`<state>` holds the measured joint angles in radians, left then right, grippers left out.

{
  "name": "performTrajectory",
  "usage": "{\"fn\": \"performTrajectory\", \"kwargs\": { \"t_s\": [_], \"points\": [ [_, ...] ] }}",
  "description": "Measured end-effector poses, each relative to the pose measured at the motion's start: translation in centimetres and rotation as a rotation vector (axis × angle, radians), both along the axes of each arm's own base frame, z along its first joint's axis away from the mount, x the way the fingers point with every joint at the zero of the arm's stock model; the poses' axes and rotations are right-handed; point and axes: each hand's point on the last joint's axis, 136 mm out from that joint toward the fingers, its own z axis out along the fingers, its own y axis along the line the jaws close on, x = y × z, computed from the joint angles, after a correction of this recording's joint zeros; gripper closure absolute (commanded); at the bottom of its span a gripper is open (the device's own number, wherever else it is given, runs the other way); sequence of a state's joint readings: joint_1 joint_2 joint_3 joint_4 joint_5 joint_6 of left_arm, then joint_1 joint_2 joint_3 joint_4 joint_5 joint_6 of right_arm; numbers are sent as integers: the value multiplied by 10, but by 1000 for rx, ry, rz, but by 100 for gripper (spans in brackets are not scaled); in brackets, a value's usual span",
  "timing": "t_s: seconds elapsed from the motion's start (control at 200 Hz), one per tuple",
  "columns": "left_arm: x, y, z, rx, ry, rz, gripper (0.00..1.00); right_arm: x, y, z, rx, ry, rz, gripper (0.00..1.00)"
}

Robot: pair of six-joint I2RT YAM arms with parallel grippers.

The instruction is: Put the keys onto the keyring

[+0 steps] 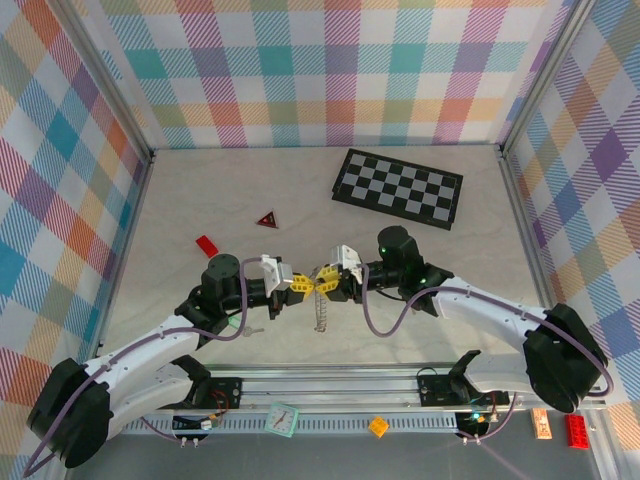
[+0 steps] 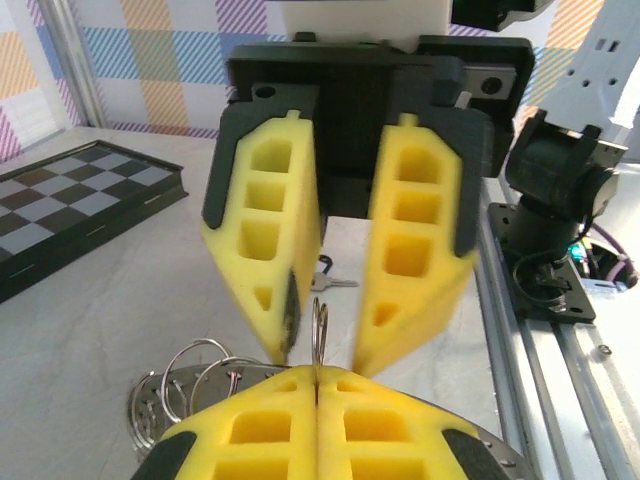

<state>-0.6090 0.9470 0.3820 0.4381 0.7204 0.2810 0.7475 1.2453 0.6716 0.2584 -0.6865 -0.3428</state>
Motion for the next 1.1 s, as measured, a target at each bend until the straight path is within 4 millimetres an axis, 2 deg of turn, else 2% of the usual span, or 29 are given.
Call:
{"fn": "performTrajectory", "kwargs": {
  "t_s": [0.17, 0.31, 0.44, 0.65, 0.76, 1.1],
  "points": [
    [4, 2, -12, 92, 47, 42, 100, 10, -11, -12, -108, -51, -82, 68],
    [9, 1, -5, 163, 47, 71, 100, 15, -16, -9, -167, -87, -112, 68],
    [12, -1, -3, 223, 48, 84, 100, 9, -14, -9, -192, -104, -94, 68],
    [4, -2, -20, 337, 70, 58, 100, 5, -6, -12, -215, -112, -76, 70],
    [0, -2, -22, 363, 68, 41, 100, 4, -5, -16, -224, -108, -67, 70],
    [-5, 0, -27, 396, 45, 12, 100, 0, -5, -19, -233, -111, -43, 80]
  ]
}}
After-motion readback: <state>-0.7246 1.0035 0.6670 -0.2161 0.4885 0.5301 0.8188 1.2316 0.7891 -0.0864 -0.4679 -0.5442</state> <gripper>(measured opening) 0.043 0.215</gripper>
